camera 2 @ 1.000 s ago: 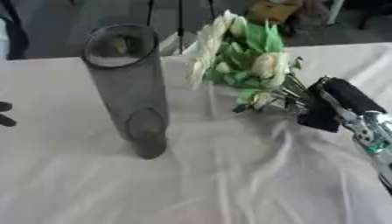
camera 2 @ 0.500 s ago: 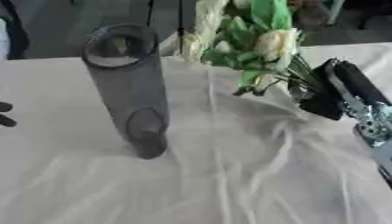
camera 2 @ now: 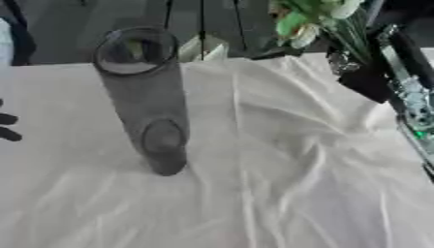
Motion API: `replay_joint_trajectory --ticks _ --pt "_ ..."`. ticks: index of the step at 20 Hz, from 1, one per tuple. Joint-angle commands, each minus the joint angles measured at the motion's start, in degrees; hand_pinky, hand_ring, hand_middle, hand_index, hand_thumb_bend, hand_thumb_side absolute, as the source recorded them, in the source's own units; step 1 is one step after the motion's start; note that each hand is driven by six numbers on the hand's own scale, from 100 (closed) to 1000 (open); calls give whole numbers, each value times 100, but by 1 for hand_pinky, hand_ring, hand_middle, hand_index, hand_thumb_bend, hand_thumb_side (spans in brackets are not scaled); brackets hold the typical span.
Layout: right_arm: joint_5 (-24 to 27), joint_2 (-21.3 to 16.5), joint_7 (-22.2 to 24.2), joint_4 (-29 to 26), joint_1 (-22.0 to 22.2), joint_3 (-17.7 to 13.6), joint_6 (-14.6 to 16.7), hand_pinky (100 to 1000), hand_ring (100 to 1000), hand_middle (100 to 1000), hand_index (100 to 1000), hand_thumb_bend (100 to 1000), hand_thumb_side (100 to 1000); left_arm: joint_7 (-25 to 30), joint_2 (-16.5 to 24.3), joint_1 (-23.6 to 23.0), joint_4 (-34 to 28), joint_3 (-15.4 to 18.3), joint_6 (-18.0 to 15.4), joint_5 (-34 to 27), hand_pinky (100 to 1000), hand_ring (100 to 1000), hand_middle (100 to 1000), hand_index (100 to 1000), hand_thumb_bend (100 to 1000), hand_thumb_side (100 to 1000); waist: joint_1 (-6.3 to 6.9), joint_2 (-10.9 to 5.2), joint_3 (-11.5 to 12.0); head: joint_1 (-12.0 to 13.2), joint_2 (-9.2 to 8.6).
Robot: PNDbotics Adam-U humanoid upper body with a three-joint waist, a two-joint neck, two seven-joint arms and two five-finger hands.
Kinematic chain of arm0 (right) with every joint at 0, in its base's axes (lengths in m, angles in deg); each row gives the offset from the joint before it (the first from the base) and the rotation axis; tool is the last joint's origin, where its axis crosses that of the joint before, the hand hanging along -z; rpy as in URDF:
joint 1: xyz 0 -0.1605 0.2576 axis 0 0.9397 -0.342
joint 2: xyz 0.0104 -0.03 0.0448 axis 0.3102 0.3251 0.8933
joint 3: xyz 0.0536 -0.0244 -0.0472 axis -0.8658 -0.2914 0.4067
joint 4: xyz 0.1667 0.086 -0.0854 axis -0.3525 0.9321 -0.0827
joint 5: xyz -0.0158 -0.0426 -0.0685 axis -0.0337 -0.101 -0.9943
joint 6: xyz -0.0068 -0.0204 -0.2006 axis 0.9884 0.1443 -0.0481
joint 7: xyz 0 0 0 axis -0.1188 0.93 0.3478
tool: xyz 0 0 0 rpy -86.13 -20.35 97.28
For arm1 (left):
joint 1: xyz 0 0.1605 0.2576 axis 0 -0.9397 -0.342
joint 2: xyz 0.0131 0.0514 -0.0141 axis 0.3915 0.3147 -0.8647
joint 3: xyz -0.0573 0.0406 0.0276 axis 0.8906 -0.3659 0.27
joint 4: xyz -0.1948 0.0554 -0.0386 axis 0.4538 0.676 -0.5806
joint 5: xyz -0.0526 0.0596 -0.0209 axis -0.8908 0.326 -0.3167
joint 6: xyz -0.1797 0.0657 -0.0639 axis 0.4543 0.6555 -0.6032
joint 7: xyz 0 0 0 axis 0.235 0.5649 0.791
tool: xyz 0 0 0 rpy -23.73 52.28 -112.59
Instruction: Arrange flowers into the vase.
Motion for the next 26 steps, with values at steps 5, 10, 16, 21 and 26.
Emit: replay_joint_trajectory --ticks 5,10,16,21,26 --pt "640 -96 -28 -442 -520 -70 -375 100 100 100 270 100 704 11 89 14 -104 -60 -5 3 497 609 659 930 100 1000 -49 -160 32 32 44" --pt "1078 74 -146 -601 -909 -73 -686 100 100 100 268 100 698 22 114 4 -104 -72 -2 -6 497 608 659 930 100 1000 -82 -204 59 30 94" --pt "1432 322 -326 -616 -1355 -48 -941 100 100 100 271 100 687 49 141 -7 -104 -95 4 -27 497 607 660 930 100 1000 -126 -273 112 19 147" --pt "1565 560 -554 -519 -1728 -34 -931 100 100 100 269 100 680 83 162 -21 -104 -122 5 -53 498 608 661 929 100 1000 -136 -345 183 -24 160" --pt "1672 809 -868 -411 -2027 -26 -803 100 100 100 247 100 662 119 173 -26 -104 -145 4 -81 498 608 662 929 100 1000 -159 -390 281 -70 126"
